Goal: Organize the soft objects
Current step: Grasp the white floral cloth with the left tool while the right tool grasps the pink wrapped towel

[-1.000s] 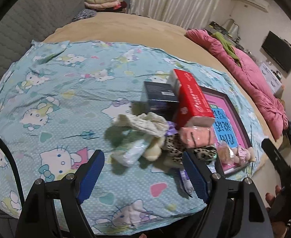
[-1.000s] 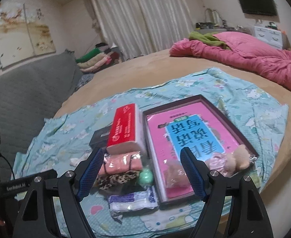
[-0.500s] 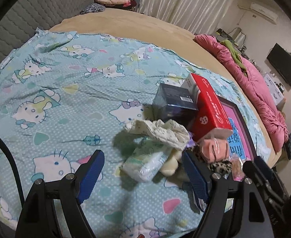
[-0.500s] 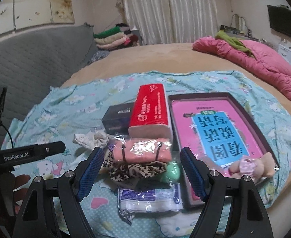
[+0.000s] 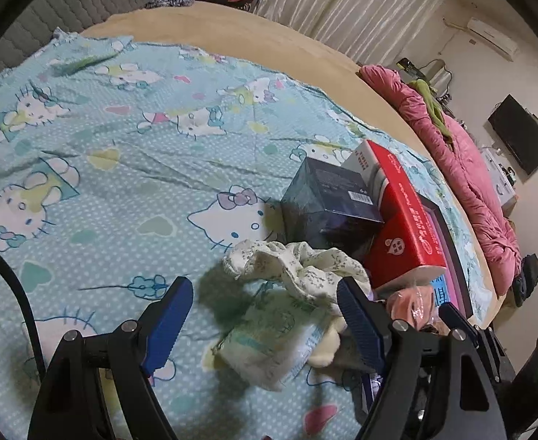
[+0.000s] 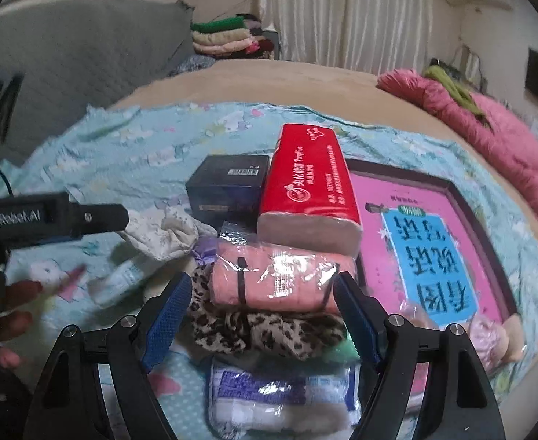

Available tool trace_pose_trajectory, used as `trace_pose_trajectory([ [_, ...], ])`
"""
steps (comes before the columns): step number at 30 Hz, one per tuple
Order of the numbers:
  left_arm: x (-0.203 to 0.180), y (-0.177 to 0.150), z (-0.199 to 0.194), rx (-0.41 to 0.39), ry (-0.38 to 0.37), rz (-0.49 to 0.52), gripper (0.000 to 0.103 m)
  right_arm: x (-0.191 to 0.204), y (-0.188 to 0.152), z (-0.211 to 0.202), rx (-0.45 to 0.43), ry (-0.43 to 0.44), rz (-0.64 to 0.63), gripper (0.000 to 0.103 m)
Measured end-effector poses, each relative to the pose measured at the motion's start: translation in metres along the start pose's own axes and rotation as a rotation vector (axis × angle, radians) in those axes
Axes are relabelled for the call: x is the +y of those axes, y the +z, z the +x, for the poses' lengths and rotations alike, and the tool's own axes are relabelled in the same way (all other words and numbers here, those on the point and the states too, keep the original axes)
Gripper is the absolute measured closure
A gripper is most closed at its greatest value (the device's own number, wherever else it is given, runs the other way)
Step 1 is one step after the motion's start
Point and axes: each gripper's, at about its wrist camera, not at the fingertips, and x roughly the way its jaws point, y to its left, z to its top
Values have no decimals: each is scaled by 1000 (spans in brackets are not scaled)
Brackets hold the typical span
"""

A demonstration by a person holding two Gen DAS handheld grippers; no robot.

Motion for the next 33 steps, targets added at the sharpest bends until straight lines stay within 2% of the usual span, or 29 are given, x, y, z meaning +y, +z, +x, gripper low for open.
trace_pose_trajectory([
  [5,4,3,10,12,-32,-19,23,4,1,18,25,-73,-33,22],
  [8,5,6,14,13,-47,-25,23,0,3,24,27,-79,-26,23],
  [13,8,9,24,22,-71,-31,23,-6,3,21,3,-34,-7,49],
  [14,9,10,26,24,-75,-39,23,-8,4,19,0,-15,3,59],
  [15,10,11,29,27,-82,-50,24,-10,5,18,-4,-2,14,63],
  [16,11,12,31,31,-91,-56,27,-13,6,16,-12,16,32,65],
  [18,13,13,34,35,-103,-65,34,-21,7,13,-29,57,62,74],
  [20,14,15,37,43,-122,-71,43,-25,8,10,-34,83,77,77],
  [21,14,15,38,46,-129,-74,49,-25,7,9,-36,92,81,79],
  [23,14,16,40,48,-136,-75,69,-28,6,7,-39,110,96,80],
  [26,13,18,44,67,-145,-63,87,-31,6,3,-51,117,104,82],
  [33,8,21,28,10,-180,-42,92,-36,5,-11,-81,121,98,85],
])
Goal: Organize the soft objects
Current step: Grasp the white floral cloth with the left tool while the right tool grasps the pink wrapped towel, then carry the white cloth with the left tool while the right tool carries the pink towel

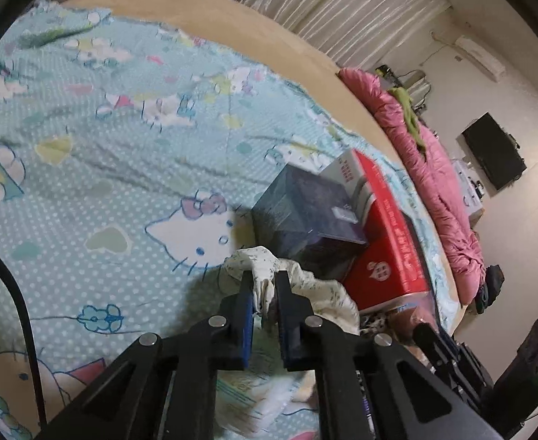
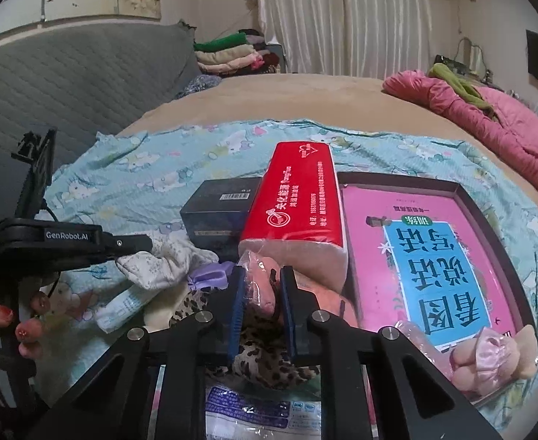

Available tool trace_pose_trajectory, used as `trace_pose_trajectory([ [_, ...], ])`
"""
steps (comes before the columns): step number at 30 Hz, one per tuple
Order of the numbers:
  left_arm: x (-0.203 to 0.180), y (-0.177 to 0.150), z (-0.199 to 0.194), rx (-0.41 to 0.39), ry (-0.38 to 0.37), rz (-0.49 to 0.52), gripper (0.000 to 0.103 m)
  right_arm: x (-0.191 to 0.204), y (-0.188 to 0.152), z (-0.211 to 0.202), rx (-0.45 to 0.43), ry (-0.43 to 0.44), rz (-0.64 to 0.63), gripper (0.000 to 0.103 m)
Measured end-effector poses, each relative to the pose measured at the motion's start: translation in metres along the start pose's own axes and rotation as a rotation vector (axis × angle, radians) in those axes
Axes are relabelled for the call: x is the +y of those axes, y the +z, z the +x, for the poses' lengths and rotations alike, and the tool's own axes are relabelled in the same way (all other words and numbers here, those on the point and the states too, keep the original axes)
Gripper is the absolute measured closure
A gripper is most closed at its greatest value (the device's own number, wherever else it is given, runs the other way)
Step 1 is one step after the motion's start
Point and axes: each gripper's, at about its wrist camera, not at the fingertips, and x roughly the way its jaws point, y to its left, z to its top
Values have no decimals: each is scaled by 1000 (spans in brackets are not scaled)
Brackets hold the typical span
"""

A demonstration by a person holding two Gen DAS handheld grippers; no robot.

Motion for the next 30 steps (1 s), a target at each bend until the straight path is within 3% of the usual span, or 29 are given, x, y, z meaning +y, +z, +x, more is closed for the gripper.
trace_pose_trajectory([
  [13,-48,-4,-42,-94,3,116,92,-19,8,-30,-66,-7,45,87],
  [23,-104,-17,-59,-118,-22,214,92,-45,14,-53,-126,6,127,88],
  [30,-154,-32,-47,-91,-45,298,92,-77,13,-69,-155,-23,195,88],
])
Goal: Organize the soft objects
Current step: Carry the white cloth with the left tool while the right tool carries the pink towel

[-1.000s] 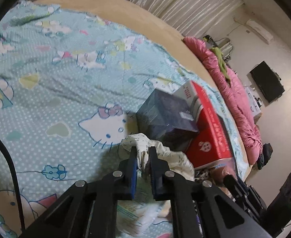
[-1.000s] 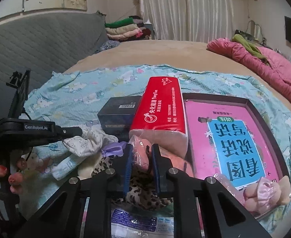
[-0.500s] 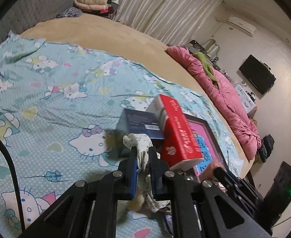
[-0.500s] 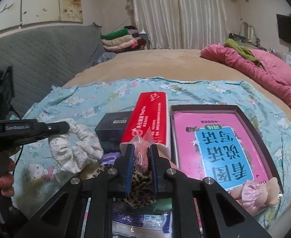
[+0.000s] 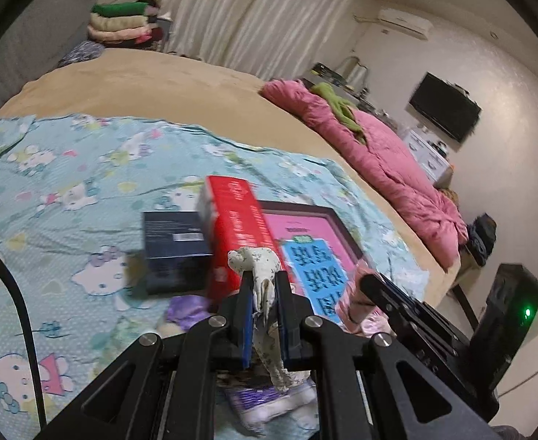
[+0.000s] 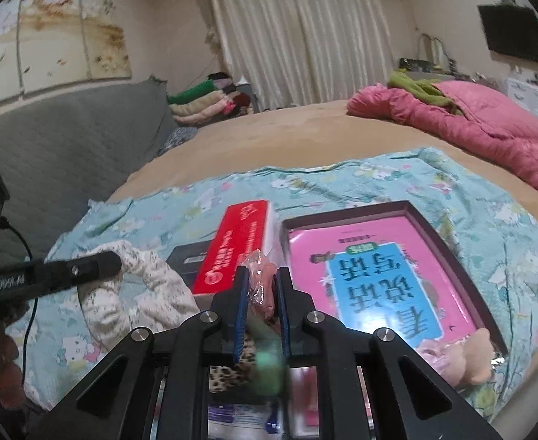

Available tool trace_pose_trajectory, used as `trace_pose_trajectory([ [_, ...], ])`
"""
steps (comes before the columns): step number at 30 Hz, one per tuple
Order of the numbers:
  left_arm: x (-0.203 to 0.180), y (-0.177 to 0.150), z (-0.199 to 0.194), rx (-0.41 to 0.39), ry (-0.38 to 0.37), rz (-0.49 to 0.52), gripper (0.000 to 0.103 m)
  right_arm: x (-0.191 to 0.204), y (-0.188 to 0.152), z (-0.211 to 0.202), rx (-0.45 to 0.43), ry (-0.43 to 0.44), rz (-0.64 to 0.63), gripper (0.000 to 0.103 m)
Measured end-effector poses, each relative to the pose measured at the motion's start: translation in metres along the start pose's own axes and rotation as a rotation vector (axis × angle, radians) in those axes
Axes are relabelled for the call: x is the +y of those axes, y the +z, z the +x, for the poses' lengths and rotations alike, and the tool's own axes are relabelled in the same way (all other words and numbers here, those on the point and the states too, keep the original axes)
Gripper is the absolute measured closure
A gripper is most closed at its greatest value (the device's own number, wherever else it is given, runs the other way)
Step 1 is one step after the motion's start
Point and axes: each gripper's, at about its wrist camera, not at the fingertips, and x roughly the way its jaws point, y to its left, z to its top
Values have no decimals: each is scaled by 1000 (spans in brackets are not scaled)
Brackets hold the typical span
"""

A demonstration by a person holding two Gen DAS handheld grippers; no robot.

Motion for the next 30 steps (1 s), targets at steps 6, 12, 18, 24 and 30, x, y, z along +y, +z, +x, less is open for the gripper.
trace_pose_trajectory([
  [6,-38,-1,16,27,-23,52,92,-27,4,-12,-32,-37,38,88],
  [12,-67,2,34,37,-32,86,92,-53,4,-20,-45,-77,68,88],
  [18,-86,1,51,45,-29,124,92,-73,2,-25,-58,-96,107,88],
  [24,-101,-1,68,60,-43,139,92,-82,2,-27,-68,-117,107,88],
  [30,-106,-5,89,83,-81,108,92,-91,1,-28,-76,-158,88,88],
])
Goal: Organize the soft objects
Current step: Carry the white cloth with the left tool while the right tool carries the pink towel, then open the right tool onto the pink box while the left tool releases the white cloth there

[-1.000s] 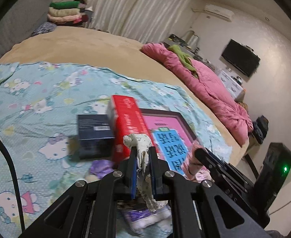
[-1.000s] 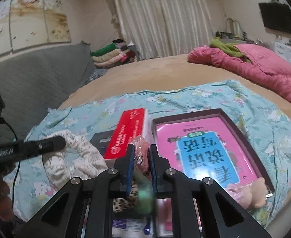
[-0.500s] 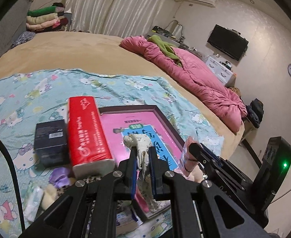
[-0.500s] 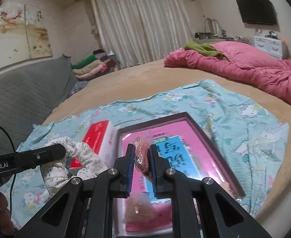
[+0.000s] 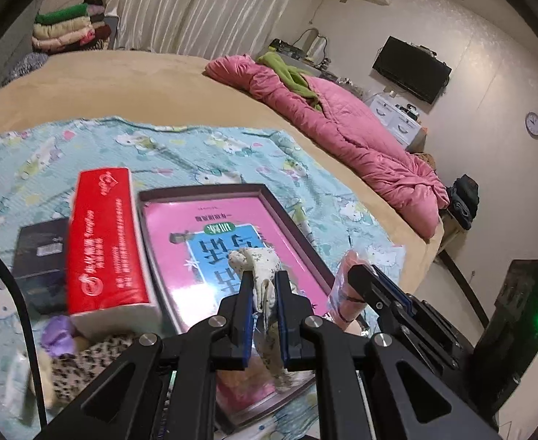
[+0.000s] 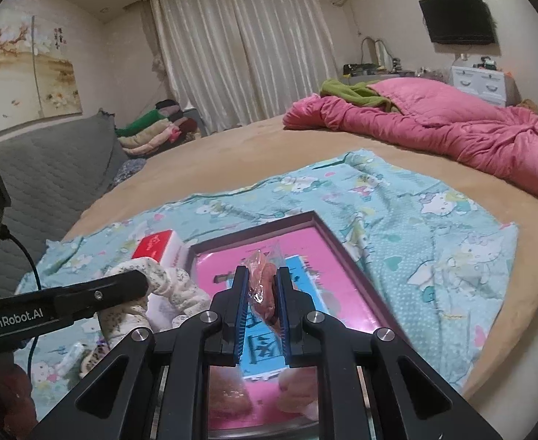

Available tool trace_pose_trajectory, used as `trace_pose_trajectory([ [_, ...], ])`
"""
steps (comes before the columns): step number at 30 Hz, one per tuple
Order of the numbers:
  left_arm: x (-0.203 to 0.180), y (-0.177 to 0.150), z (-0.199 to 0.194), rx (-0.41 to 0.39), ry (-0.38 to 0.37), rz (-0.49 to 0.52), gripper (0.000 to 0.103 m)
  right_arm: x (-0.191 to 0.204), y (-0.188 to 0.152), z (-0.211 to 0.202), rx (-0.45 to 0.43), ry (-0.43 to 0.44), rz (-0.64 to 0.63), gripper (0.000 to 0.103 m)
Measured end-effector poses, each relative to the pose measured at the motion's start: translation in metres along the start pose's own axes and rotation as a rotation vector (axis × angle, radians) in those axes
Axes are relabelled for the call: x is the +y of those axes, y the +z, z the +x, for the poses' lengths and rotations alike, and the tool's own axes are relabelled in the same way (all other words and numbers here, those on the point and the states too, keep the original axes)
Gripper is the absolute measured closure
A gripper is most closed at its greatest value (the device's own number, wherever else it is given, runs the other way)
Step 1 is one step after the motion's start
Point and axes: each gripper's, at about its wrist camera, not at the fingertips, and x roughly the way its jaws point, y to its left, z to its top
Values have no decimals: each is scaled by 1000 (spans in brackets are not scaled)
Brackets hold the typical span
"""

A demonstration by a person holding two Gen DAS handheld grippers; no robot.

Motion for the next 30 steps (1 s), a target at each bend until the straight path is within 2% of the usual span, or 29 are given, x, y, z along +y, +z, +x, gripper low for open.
trace_pose_trajectory([
  [7,-2,-3,27,43,-2,-10,92,-7,-3,1,-6,-77,-43,88],
  [11,0,-7,42,69,30,-3,92,-6,-7,9,17,-107,-84,88],
  [20,10,-15,63,117,94,4,92,-9,-19,34,102,-32,-31,88],
  [27,14,-17,69,128,114,11,92,-18,-30,55,185,57,103,86],
  [30,14,-18,72,137,126,19,92,-19,-35,61,216,70,115,85],
])
